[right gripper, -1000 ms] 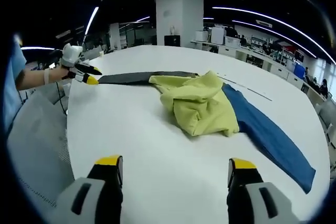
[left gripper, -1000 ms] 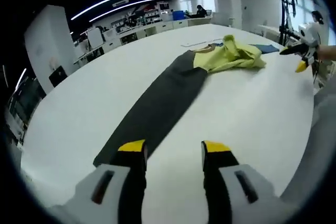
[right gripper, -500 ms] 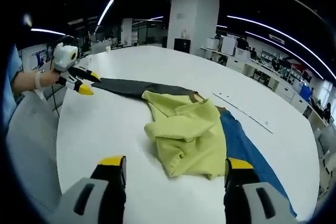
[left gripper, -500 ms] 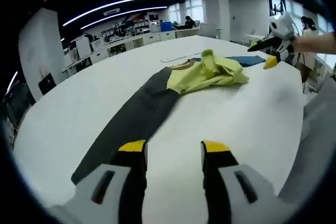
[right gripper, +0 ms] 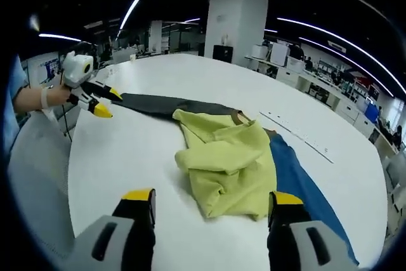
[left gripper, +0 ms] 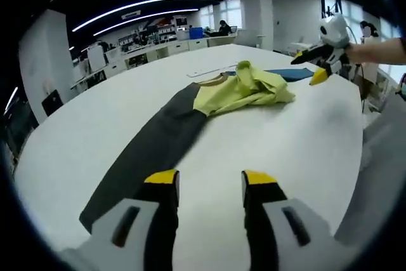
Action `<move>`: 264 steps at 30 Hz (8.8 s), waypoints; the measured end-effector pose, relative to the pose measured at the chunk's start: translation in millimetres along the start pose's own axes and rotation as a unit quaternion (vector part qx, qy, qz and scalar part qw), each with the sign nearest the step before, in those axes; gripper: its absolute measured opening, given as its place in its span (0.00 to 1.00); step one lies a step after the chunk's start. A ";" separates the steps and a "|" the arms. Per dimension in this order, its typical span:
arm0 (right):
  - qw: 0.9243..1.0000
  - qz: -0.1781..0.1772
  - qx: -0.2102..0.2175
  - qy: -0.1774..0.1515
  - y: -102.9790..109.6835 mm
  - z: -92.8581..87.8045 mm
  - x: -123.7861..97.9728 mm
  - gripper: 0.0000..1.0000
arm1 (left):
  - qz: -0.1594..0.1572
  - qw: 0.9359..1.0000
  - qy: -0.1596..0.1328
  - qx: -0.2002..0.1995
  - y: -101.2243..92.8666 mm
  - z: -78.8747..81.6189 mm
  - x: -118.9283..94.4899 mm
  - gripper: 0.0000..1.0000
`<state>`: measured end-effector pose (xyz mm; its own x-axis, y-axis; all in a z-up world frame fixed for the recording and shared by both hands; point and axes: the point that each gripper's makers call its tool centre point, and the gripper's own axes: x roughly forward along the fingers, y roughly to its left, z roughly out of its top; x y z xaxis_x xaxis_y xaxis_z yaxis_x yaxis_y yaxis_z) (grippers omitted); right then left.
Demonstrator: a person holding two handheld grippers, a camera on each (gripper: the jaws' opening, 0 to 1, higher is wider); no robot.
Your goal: Fold the garment on the visible template until the final outline fits inside the template.
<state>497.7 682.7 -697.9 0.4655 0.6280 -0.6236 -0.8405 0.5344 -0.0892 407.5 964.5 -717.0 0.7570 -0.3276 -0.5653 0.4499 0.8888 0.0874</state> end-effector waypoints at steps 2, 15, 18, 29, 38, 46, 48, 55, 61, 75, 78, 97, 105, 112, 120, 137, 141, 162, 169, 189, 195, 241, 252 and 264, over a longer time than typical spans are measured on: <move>1.000 0.004 -0.005 0.001 2.0 4.9 4.7 0.62 | 0.001 1.000 0.000 0.002 -0.9 -0.6 0.0 0.36; 0.981 0.028 -0.191 0.035 38.3 26.1 55.1 0.22 | 0.000 1.000 -0.002 -0.008 -2.4 -2.1 -0.1 0.36; 0.978 0.025 -0.201 0.048 36.0 21.6 59.1 0.19 | -0.001 1.000 -0.002 -0.009 -2.7 -2.5 -0.1 0.36; 0.983 0.013 -0.174 0.050 23.7 18.2 48.7 0.00 | -0.011 1.000 -0.001 -0.007 -6.2 -1.9 3.4 0.35; 0.990 0.011 -0.138 0.039 40.9 -0.7 33.6 0.00 | -0.055 0.998 -0.029 -0.006 -19.8 35.9 20.2 0.26; 0.995 0.011 -0.092 0.032 50.0 -17.5 28.2 0.00 | -0.100 0.994 -0.041 0.000 -47.1 67.6 50.0 0.20; 0.995 0.009 -0.090 0.030 49.4 -17.4 28.0 0.00 | -0.117 0.992 -0.045 0.001 -57.2 76.4 60.1 0.17; 0.996 0.011 -0.084 0.026 50.1 -20.3 29.1 0.00 | -0.158 0.987 -0.039 -0.009 -79.9 102.8 113.7 0.14; 0.997 0.017 -0.077 0.023 53.3 -23.5 31.4 0.00 | -0.166 0.985 -0.033 -0.024 -88.8 117.8 153.8 0.16; 0.998 0.020 -0.054 0.009 51.9 -27.1 33.6 0.00 | -0.186 0.981 -0.007 -0.063 -101.9 118.1 189.4 0.14; 0.999 0.020 -0.050 0.007 52.7 -27.0 34.1 0.00 | -0.191 0.979 -0.001 -0.063 -103.2 115.7 192.0 0.10; 0.999 -0.005 -0.031 -0.011 47.9 -22.1 15.5 0.10 | -0.208 0.976 -0.045 -0.047 -102.8 146.8 140.4 0.00; 1.000 -0.022 -0.013 -0.013 43.1 -30.6 -1.6 0.12 | -0.206 0.975 -0.077 -0.014 -106.8 160.9 91.2 0.00; 1.000 -0.024 -0.004 -0.014 49.1 -37.6 -9.9 0.12 | -0.177 0.982 -0.070 0.013 -92.4 146.7 58.6 0.00; 1.000 -0.022 0.000 -0.018 57.2 -38.2 -14.8 0.12 | -0.146 0.988 -0.051 0.011 -70.0 122.8 33.9 0.00; 1.000 -0.018 0.005 -0.017 61.2 -45.0 -20.7 0.11 | -0.090 0.995 -0.005 0.037 -35.0 76.5 -27.7 0.00; 1.000 -0.017 0.005 -0.016 61.9 -46.1 -20.1 0.11 | -0.078 0.997 0.011 0.023 -28.0 56.6 -38.4 0.00; 0.993 0.029 -0.118 0.013 86.3 -46.2 -2.2 0.20 | -0.081 0.993 0.079 -0.030 -50.3 -13.2 -59.0 0.00; 0.949 0.056 -0.309 0.010 125.9 -28.5 15.9 0.24 | -0.077 0.994 0.069 -0.033 -46.0 -6.2 -57.3 0.00; 0.944 0.059 -0.325 -0.001 118.9 0.6 35.5 0.00 | -0.067 0.996 0.050 -0.033 -34.4 6.8 -53.2 0.00; 0.959 0.040 -0.281 -0.024 84.9 40.9 35.5 0.00 | -0.056 0.998 0.019 -0.033 -15.0 36.0 -41.4 0.00; 0.986 0.027 -0.165 0.013 -19.9 79.1 141.0 0.00 | -0.061 0.995 0.002 -0.078 0.6 60.2 29.5 0.00; 0.991 0.002 -0.137 0.004 -29.7 77.0 121.6 0.08 | -0.064 0.995 0.004 -0.075 -3.8 60.4 29.2 0.00; 0.998 -0.002 -0.053 -0.025 -17.2 60.7 89.6 0.38 | -0.063 0.995 0.009 -0.077 -4.6 55.1 26.1 0.00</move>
<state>570.7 764.1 -705.1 0.4807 0.6542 -0.5839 -0.8616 0.4761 -0.1759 451.3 934.2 -687.0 0.6903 -0.4346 -0.5784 0.4616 0.8802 -0.1104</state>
